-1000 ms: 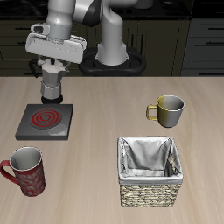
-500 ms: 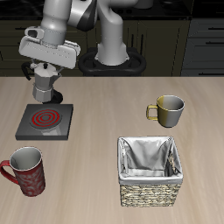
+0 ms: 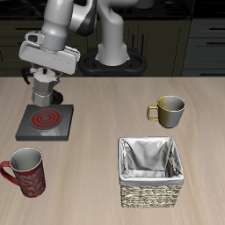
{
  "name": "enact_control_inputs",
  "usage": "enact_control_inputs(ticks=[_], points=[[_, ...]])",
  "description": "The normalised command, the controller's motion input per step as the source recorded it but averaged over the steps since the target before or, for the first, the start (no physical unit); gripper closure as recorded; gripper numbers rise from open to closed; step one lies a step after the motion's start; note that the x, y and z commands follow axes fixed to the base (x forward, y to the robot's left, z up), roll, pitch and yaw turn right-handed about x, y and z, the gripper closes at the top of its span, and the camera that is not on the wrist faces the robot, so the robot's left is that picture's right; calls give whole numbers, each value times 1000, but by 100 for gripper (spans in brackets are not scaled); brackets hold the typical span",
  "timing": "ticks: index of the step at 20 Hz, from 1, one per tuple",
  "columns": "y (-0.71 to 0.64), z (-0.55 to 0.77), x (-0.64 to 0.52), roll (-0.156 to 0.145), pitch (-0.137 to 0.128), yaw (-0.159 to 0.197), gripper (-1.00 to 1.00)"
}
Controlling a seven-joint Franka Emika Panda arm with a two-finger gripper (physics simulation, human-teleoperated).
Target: Place the moka pot on the stove and turn off the stove
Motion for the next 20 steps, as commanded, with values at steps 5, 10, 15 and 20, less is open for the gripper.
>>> enact_control_inputs(ticks=[5,10,15,20], points=[[-14,-22,68,-17,-2,-35,100],[36,-241,94,8,21,-19,100],[1,-233,32,-2,24,-12,100],[-32,-204,13,-21,17,5,100]])
